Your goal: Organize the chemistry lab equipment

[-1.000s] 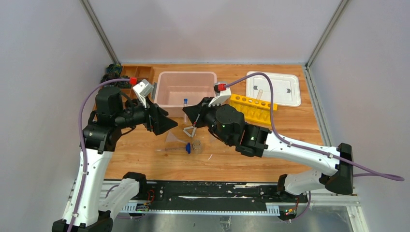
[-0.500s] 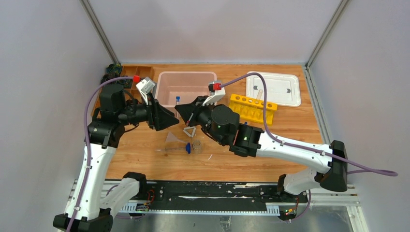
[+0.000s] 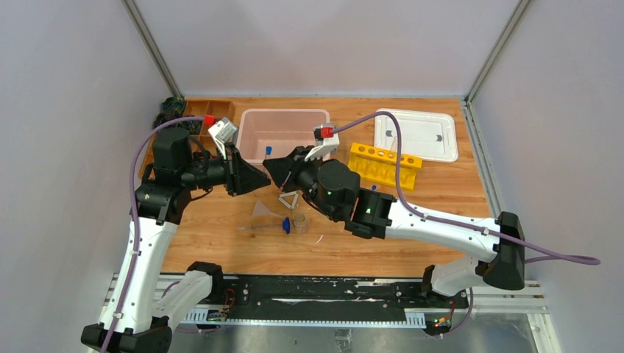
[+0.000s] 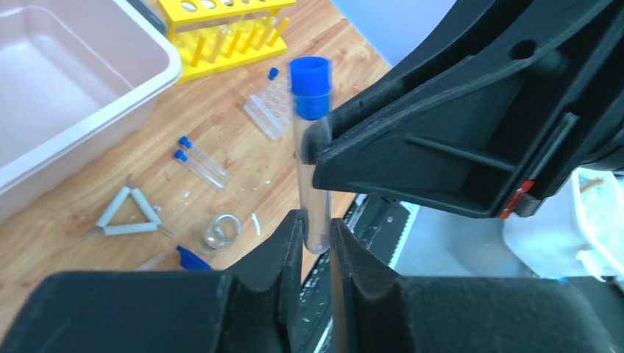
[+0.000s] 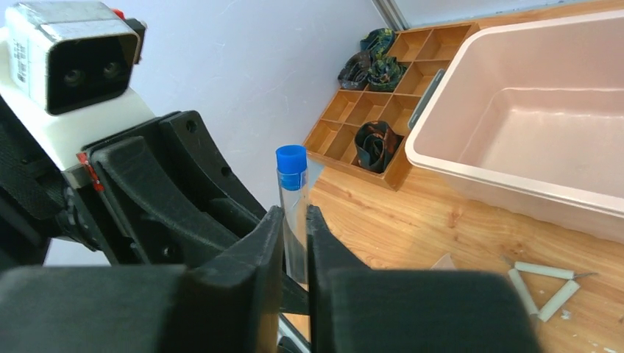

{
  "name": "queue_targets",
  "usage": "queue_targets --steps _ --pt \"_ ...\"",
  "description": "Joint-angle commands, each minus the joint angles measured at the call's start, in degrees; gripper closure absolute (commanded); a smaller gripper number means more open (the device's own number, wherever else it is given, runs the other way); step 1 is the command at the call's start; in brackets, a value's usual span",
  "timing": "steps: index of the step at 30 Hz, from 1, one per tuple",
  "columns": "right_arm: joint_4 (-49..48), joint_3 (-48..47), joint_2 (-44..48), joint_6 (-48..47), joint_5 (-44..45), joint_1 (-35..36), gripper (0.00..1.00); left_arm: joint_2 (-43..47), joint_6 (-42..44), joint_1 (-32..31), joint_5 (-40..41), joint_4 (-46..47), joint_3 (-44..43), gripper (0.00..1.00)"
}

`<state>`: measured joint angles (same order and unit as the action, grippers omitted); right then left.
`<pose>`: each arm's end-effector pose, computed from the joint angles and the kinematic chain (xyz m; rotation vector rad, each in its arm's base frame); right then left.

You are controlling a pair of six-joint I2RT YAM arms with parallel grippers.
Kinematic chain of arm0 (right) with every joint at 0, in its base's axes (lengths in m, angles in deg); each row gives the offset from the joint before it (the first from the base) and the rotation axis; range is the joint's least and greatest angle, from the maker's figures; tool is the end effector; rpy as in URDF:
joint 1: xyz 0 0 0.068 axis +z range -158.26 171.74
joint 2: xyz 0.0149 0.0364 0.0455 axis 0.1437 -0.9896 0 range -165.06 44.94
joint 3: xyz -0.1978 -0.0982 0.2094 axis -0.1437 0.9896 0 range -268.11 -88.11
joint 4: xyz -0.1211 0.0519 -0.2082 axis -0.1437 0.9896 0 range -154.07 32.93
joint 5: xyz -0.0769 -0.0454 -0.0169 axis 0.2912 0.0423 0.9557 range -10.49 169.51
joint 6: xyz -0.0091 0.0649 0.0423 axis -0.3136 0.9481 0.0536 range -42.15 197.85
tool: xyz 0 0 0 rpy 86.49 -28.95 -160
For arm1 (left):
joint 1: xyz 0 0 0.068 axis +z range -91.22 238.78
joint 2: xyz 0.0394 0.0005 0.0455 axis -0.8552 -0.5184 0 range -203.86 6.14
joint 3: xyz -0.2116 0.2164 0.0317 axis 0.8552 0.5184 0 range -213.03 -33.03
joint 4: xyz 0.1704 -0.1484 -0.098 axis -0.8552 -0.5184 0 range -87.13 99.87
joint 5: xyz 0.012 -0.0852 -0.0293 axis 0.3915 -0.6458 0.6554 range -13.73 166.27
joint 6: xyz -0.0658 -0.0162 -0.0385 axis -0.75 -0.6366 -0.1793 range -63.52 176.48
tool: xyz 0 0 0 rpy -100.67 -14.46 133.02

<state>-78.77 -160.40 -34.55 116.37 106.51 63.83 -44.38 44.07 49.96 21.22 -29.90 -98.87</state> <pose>0.1311 0.3073 0.4532 -0.0405 1.5776 1.2192 0.1283 -0.0751 0.4142 0.5732 1.9050 -1.1897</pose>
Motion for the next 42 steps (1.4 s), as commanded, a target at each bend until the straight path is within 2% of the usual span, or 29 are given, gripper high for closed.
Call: queue_targets --steps 1,4,6,8,14,22,30,36,37,38,40,42 --pt "-0.2 -1.79 -0.23 1.92 -0.81 1.16 0.74 0.71 2.17 -0.15 1.32 2.52 1.07 0.87" --pt "11.56 -7.34 -0.64 3.89 -3.77 -1.18 0.58 1.77 8.27 -0.15 1.86 0.36 1.8 0.96" --pt "18.69 -11.01 -1.09 4.67 -8.06 -3.4 0.51 2.65 13.15 -0.15 2.92 -1.99 1.99 1.0" --pt "25.32 -15.32 -2.44 5.28 -14.89 -6.61 0.47 3.58 18.4 -0.15 3.76 -4.41 2.12 1.0" --pt "36.04 -25.11 -7.2 1.39 -29.06 -8.73 0.47 6.55 25.99 -0.15 7.09 -5.89 2.91 1.0" --pt "38.68 -27.6 -8.92 -0.32 -32.47 -8.73 0.49 7.79 29.73 -0.15 8.08 -8.26 2.92 1.0" --pt "39.04 -29.11 -11.21 -1.29 -31.72 -8.73 0.6 8.68 30.61 -0.15 7.78 -8.92 3.75 1.0" --pt "39.78 -29.4 -12.48 -1.5 -33.4 -8.73 0.96 9.08 30.98 -0.15 9.04 -9.27 4.31 1.0" --pt "39.95 -29.07 -12.33 -1.64 -33.42 -8.73 1.0 9.13 30.99 -0.15 9.53 -9.27 4.46 0.98" --pt "40.05 -28.74 -12.1 -1.8 -33.31 -8.77 1.0 9.08 30.91 -0.15 10.05 -9.27 4.54 0.86" --pt "40.41 -27.96 -11.38 -2.11 -32.91 -8.81 1.0 9.04 30.59 -0.15 11.18 -9.32 4.52 0.57" --pt "41.5 -27.19 -10.31 -2.53 -32.23 -9.34 1.0 8.96 30.06 -0.15 12.26 -9.27 4.27 0.18"
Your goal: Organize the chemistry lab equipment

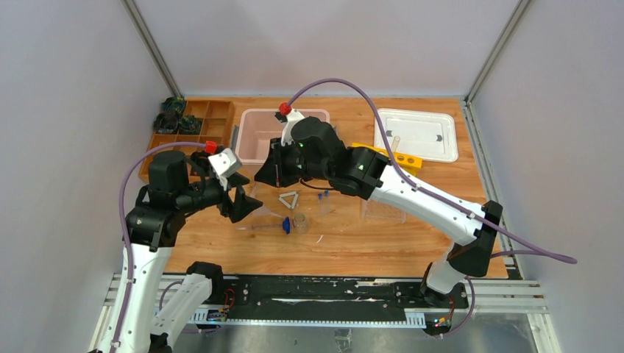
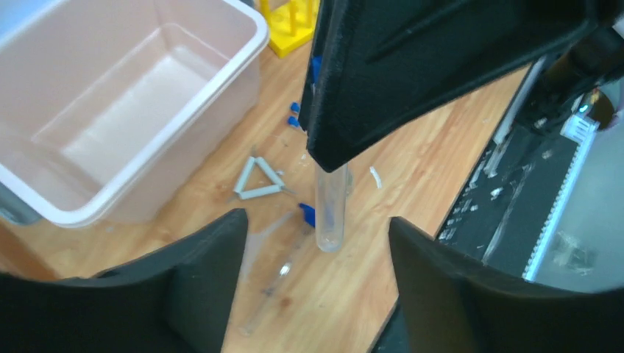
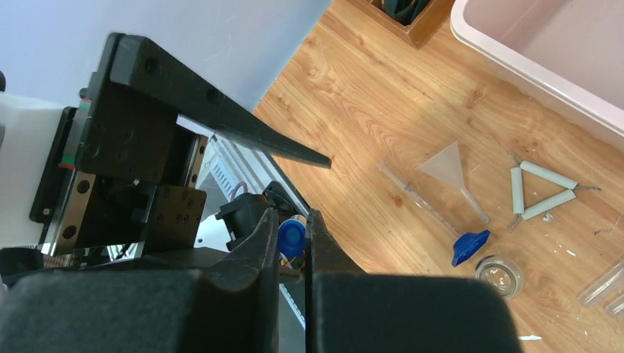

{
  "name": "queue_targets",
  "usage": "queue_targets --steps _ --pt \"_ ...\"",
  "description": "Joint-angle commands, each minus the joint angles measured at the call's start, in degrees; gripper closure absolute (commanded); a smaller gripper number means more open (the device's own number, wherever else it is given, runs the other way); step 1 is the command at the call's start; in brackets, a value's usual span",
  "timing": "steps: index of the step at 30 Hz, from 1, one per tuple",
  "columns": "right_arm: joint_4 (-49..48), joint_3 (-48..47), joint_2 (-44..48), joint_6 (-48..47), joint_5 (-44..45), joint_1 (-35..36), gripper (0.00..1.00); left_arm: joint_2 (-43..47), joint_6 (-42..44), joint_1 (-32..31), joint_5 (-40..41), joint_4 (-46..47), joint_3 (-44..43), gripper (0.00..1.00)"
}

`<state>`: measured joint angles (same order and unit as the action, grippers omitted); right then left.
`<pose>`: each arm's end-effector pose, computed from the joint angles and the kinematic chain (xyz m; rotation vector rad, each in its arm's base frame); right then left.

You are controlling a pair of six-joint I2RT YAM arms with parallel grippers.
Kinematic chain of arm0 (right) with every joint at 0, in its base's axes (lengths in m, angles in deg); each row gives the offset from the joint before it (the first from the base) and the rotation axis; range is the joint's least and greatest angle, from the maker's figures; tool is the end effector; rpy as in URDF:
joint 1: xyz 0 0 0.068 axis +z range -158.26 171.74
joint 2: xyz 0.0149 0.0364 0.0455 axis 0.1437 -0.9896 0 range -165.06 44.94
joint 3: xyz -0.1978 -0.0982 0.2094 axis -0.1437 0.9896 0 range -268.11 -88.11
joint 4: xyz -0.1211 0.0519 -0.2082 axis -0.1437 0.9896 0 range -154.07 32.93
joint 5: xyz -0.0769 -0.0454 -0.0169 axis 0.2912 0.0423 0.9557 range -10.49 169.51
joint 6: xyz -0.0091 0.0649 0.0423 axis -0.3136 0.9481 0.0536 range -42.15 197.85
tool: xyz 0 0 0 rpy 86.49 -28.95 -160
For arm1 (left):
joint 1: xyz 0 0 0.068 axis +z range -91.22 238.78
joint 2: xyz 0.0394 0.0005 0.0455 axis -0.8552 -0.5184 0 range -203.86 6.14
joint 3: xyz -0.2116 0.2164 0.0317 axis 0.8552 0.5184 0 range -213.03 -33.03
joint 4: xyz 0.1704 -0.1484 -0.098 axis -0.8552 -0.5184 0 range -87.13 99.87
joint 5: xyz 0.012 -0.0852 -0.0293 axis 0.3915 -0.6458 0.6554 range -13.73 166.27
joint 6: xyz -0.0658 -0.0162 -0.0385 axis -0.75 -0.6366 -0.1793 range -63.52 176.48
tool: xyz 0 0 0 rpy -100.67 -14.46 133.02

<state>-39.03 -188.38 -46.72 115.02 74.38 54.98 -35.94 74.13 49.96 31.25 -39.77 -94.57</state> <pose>0.1660 0.3424 0.4637 -0.5335 1.9981 1.2468 0.0919 -0.0618 0.3841 0.8986 1.7915 -0.7192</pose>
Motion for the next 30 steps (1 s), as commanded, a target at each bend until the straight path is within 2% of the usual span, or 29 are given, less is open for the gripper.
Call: queue_targets --steps 1,2,3,11,15,22,30 --pt "2.38 1.26 2.64 -1.39 0.2 -0.96 1.0 0.51 -0.32 -0.15 2.88 0.6 -0.09 0.06" --pt "3.03 2.21 3.44 -1.58 0.44 -1.71 1.0 0.58 -0.76 -0.15 3.59 0.61 -0.26 0.01" --pt "3.61 3.3 4.55 -1.76 0.73 -2.51 1.0 0.53 -1.23 -0.15 4.34 0.61 -0.25 0.0" --pt "8.46 18.94 16.93 -4.3 4.99 -12.18 1.0 0.21 -2.8 -0.15 10.27 -0.99 -0.45 0.0" --pt "11.97 26.79 23.3 -6.79 11.73 -15.59 1.0 -0.52 -3.22 -0.15 11.82 -3.04 -1.35 0.0" --pt "13.83 38.73 31.64 -10.42 21.69 -16.52 1.0 -0.25 -3.47 -0.15 13.22 -3.59 -0.5 0.0" --pt "8.82 48.19 33.74 -11.71 29.05 -16.57 1.0 -0.83 -2.62 -0.15 14.58 -4.76 -0.69 0.0"
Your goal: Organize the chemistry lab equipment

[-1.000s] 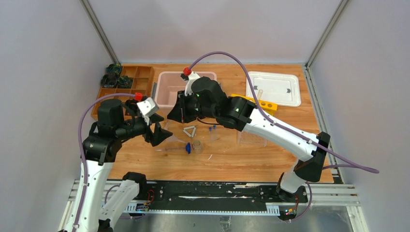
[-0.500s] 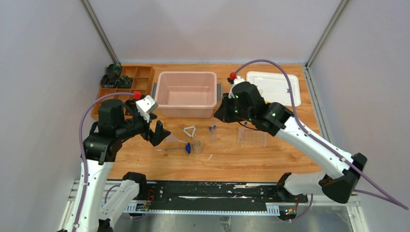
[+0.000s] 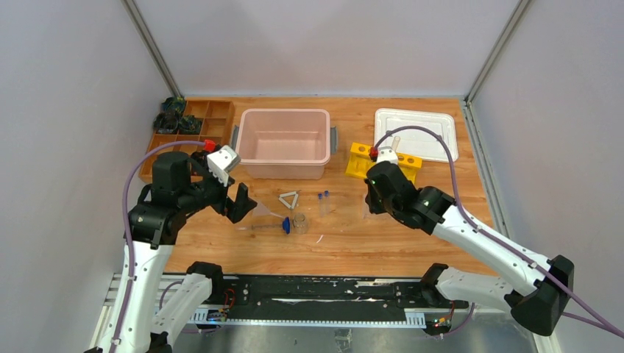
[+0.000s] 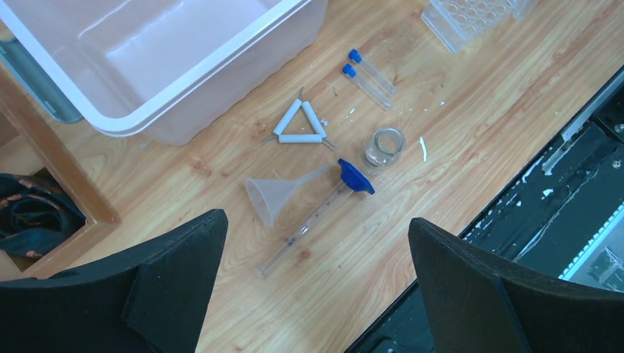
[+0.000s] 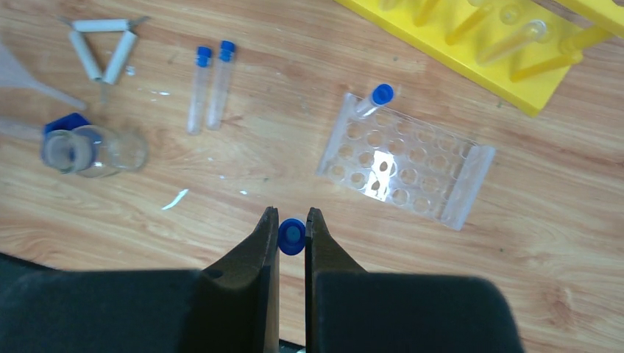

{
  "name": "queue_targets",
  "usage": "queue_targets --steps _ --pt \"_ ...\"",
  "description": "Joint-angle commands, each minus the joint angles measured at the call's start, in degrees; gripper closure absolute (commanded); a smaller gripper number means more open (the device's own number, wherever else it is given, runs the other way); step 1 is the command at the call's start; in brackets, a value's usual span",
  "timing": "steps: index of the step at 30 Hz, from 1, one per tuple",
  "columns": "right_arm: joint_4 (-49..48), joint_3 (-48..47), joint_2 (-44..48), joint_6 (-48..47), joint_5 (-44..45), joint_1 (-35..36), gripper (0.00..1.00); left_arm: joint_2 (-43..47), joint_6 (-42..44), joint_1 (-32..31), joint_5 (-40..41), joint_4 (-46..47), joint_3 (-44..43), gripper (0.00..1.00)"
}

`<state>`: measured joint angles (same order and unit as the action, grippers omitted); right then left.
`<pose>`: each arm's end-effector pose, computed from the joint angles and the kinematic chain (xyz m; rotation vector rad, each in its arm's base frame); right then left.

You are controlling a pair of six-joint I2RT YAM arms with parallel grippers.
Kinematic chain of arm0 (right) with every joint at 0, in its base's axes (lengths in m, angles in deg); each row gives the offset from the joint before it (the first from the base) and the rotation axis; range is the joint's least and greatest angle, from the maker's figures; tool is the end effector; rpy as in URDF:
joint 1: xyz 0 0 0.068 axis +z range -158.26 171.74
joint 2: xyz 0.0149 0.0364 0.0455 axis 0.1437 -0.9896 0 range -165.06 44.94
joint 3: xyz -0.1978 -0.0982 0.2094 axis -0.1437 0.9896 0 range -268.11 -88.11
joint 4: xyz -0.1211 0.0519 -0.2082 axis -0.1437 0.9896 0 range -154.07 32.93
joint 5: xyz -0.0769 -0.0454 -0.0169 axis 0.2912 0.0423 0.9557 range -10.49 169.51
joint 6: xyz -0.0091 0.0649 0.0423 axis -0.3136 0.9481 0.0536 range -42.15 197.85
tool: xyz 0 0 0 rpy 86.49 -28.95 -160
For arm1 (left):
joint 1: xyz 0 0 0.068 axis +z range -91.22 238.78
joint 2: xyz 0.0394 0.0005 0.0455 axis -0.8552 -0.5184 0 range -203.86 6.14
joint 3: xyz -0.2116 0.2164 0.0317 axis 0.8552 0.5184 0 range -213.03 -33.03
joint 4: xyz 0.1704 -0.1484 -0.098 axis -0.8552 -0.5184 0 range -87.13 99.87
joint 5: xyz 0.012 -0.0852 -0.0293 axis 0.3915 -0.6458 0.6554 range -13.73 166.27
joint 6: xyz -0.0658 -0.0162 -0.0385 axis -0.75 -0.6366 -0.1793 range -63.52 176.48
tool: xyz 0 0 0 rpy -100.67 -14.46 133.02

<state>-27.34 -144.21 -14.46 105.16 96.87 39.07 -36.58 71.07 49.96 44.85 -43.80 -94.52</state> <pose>0.1545 0.1382 0.3269 -0.2335 2.2445 0.3627 0.1002 -0.0506 0.3702 0.7290 1.9977 -0.5358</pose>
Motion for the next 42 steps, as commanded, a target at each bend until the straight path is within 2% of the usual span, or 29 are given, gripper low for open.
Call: queue_targets --steps 1,9,17,32,42 --pt "-4.29 5.62 1.74 -2.06 7.43 -0.66 1.0 -0.24 0.38 -0.15 0.94 -0.73 -0.68 0.0" --pt "-18.98 17.73 5.24 -3.66 10.09 -0.66 1.0 -0.85 0.21 -0.15 0.67 -0.73 0.07 0.0" --pt "-27.43 23.35 5.82 -4.97 11.51 -0.66 1.0 -1.37 0.0 -0.15 0.22 -0.73 -0.13 0.0" --pt "-37.96 29.01 4.92 -4.74 13.24 -0.66 1.0 -1.69 0.0 -0.15 0.38 -0.75 -0.2 0.0" --pt "-41.23 32.23 3.45 -4.45 13.31 -0.66 1.0 -1.44 0.09 -0.15 0.38 -0.74 -0.24 0.0"
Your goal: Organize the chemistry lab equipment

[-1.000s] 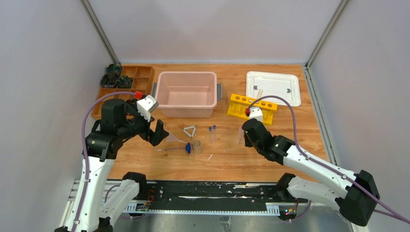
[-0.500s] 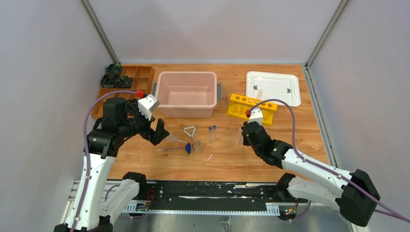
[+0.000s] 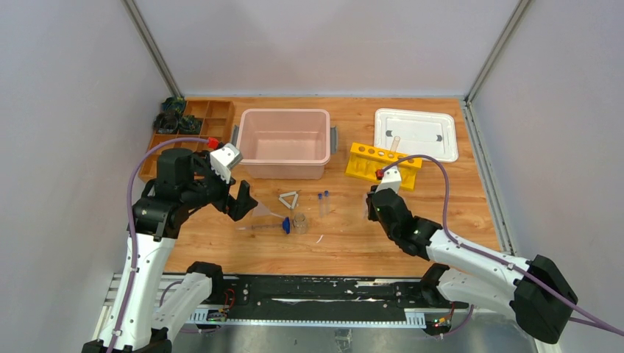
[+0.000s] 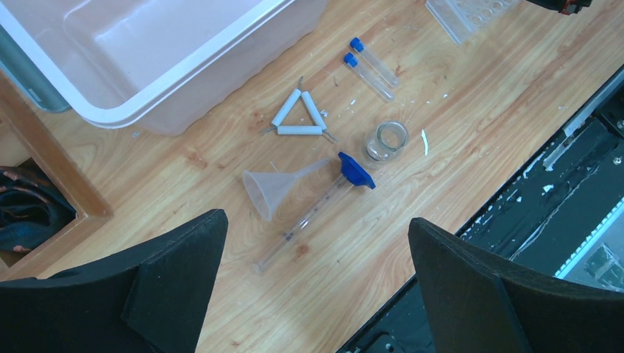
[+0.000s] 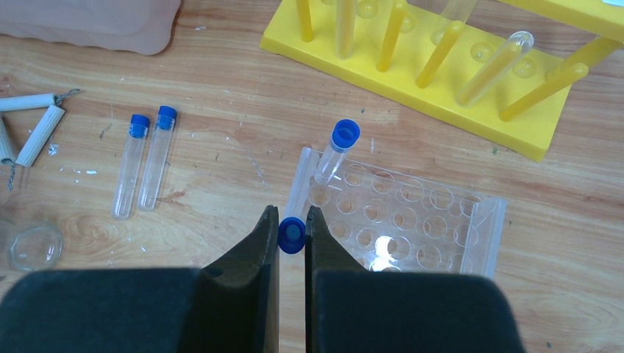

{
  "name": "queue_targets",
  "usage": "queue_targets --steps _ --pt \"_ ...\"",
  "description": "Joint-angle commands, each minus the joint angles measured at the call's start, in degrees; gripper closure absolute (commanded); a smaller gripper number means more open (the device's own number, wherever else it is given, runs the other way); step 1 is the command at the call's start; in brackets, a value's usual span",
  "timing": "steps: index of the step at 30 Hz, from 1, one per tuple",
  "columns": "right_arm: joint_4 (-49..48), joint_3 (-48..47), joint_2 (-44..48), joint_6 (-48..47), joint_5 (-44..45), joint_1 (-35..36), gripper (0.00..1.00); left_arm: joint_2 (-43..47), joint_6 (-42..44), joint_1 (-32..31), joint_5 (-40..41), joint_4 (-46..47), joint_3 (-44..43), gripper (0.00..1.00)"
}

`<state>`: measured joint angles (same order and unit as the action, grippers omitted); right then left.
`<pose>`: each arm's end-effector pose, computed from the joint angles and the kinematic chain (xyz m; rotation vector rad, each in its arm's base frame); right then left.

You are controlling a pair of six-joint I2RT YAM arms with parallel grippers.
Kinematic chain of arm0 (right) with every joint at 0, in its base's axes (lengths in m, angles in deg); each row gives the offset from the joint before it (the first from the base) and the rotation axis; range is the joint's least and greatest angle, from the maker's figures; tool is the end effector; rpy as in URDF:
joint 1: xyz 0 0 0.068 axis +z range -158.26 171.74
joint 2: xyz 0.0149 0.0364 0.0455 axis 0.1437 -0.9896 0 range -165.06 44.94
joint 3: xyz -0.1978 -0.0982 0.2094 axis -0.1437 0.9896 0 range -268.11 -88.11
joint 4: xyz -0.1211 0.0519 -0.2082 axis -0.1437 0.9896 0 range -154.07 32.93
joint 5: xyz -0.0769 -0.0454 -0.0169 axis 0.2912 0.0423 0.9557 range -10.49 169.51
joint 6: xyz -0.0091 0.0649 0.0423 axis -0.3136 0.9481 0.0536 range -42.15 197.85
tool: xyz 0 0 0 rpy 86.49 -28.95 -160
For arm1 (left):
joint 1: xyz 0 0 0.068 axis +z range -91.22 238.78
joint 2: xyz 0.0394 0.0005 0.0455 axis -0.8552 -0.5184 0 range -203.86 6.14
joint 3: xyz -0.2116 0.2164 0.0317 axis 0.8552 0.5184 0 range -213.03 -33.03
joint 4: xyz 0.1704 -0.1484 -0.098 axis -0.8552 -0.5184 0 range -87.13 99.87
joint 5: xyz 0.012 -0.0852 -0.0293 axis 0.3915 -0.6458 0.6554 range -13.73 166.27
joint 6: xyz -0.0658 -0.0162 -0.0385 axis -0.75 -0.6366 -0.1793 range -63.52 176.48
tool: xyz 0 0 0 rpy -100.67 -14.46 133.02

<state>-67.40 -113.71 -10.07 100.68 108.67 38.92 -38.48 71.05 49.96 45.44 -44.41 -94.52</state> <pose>0.1581 0.1228 0.2381 -0.1018 1.9728 0.2825 0.1081 -0.0512 0.3658 0.7219 2.0444 -0.5383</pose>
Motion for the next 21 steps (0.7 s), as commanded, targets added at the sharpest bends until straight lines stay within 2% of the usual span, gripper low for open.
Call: queue_targets --steps 1,15,21 --pt "-1.23 1.81 -1.17 0.09 1.51 -0.57 1.0 0.5 0.11 -0.15 -0.24 -0.12 -0.33 0.0" --pt "3.1 0.97 2.91 -0.57 2.24 -0.51 1.0 0.23 -0.03 -0.15 -0.36 -0.12 -0.47 0.0" --pt "4.63 1.14 2.0 0.06 0.72 -0.55 1.0 0.15 -0.07 -0.15 -0.39 -0.12 -0.44 0.0"
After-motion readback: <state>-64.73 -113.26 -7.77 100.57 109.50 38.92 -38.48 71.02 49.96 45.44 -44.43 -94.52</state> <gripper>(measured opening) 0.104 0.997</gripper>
